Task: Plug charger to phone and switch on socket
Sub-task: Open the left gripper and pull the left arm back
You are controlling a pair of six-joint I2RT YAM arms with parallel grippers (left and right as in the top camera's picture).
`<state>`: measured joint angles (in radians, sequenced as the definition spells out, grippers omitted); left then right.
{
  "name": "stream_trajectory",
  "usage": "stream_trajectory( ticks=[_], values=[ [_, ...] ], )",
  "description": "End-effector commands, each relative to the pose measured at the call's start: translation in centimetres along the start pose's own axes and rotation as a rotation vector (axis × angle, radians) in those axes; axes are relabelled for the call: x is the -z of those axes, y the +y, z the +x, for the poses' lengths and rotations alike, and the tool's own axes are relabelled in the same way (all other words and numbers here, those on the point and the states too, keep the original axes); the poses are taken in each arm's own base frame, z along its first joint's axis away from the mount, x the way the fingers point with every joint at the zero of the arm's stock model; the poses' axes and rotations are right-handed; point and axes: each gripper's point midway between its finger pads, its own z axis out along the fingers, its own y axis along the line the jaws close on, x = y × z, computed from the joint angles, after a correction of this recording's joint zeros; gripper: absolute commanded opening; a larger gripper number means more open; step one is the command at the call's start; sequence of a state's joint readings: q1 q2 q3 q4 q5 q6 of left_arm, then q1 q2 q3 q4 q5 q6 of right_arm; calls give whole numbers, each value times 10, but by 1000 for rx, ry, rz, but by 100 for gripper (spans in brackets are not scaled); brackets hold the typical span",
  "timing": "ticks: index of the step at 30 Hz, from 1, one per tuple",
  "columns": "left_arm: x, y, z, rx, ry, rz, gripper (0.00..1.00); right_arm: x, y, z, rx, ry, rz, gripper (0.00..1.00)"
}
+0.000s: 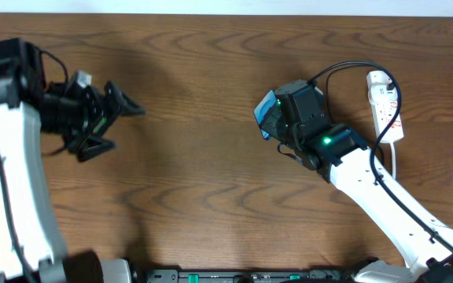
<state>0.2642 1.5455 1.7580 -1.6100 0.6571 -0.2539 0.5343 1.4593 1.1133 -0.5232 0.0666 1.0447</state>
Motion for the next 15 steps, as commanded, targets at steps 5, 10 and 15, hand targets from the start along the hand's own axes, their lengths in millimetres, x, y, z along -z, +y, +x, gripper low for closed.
stream_trajectory(
  ticks=[5,10,15],
  values=[
    [55,51,51,-122,-274,-318,96,9,12,-6,8,-10,-48,1],
    [63,62,68,-150,-477,-290,96,9,12,-6,9,-9,-48,1],
    [53,66,58,-5,-682,-139,96,10,17,1,10,31,-75,1]
  ],
)
